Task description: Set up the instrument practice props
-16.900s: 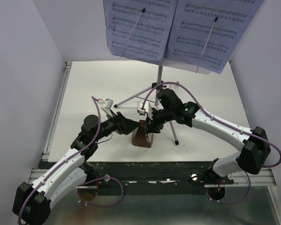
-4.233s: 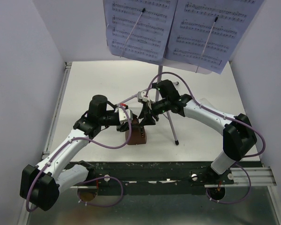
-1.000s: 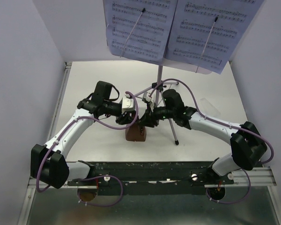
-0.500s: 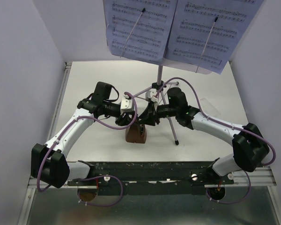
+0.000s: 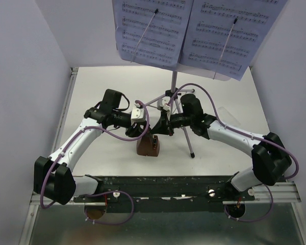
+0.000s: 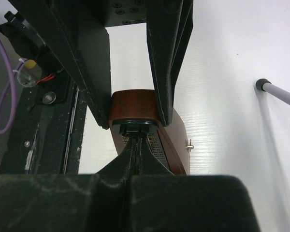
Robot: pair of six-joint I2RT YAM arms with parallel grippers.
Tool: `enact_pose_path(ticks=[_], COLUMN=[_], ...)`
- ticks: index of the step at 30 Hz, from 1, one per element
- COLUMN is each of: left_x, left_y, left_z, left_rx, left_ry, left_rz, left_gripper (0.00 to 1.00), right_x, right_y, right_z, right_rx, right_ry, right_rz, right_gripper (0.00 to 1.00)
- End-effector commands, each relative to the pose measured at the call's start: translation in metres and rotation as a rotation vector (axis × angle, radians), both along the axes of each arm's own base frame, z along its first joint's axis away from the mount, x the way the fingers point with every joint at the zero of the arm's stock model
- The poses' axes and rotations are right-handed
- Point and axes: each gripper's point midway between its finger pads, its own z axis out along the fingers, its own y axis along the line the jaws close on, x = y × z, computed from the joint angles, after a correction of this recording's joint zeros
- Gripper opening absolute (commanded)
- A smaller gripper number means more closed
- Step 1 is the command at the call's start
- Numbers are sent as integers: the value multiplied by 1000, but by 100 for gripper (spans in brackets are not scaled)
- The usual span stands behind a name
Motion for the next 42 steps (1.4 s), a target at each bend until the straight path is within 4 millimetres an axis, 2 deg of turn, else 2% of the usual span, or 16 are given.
enact_pose_path(ticks=[1, 9, 14, 17, 22, 25, 30, 37, 42], left_x=[-25, -26, -26, -25, -24, -25, -27, -26, -26], left_y=[6, 7, 8, 8, 8, 8, 7, 6, 6], left_z=[-24, -27, -27, -26, -26, -26, -24, -25, -26], left_rx=[42, 47, 47, 46, 47, 46, 34, 36, 42], left_ry=[164, 170, 170, 169, 169, 173, 185, 200, 198], left_rz=[-18, -16, -17, -18, -16, -19, -39, -46, -43], left_gripper=[41, 41, 41, 41, 41, 41, 41, 41, 41], right_x=[20, 39, 48, 44, 19, 15, 19, 7, -5], right_y=[4, -3, -15, -18, -21, -23, -17, -8, -13], right_z=[-8, -15, -15, -12, 1, 1, -7, -8, -13], right_rx=[-44, -91, -97, -78, -26, -20, -34, -37, -72], right_ry=[21, 66, 85, 93, 61, 60, 114, 117, 118], right_rz=[-102, -212, -245, -208, -20, 8, -5, 42, 101], right_gripper=[0, 0, 14, 25, 31, 29, 12, 7, 5])
